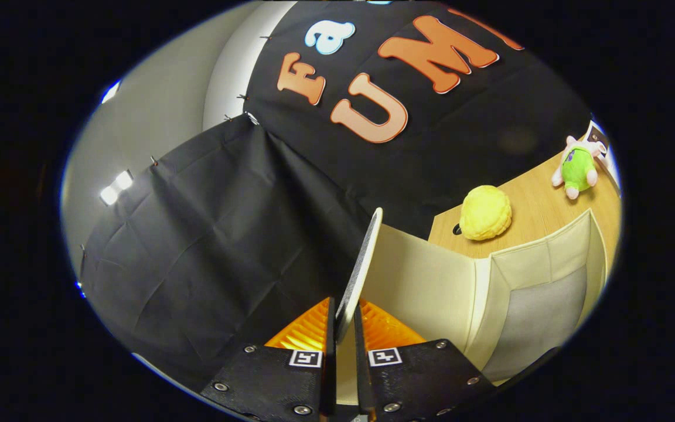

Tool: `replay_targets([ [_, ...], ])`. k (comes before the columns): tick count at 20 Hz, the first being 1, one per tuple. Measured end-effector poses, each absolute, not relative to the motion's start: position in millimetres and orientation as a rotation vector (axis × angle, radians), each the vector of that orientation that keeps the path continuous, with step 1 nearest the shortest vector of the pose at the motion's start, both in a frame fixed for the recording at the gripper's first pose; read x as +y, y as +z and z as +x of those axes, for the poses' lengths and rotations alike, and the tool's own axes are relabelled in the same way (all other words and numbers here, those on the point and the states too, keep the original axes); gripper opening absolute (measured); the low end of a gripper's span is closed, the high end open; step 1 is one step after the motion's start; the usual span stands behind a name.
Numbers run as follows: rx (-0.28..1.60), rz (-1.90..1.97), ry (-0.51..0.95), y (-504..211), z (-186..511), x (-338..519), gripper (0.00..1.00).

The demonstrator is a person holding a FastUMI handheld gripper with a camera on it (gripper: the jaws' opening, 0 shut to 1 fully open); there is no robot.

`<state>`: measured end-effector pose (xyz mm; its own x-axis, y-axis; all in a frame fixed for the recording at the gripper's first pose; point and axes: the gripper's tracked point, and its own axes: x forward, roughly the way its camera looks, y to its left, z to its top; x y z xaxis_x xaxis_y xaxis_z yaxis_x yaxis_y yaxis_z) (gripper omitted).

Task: Open the storage box then place both shoes into the box .Put the left shoe in first, then the right shoe, with the right side of both shoes facing outward in a uniform manner.

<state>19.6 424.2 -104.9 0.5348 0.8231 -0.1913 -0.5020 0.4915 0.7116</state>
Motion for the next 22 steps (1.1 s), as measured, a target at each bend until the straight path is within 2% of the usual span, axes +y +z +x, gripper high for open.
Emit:
replay_targets([
  [1,0.566,0.618,0.865,-108.5,17.1,429.4,0.16],
  [3,0.570,0.541,0.864,-117.4,14.0,437.1,0.28],
  [7,0.564,0.433,0.844,-132.6,15.3,434.4,0.73],
  [8,0.548,0.402,0.821,-134.4,19.0,428.9,0.87],
  [10,0.500,0.332,0.759,-135.3,30.3,412.3,0.98],
  [22,0.295,0.093,0.449,-120.4,60.8,236.9,0.98],
])
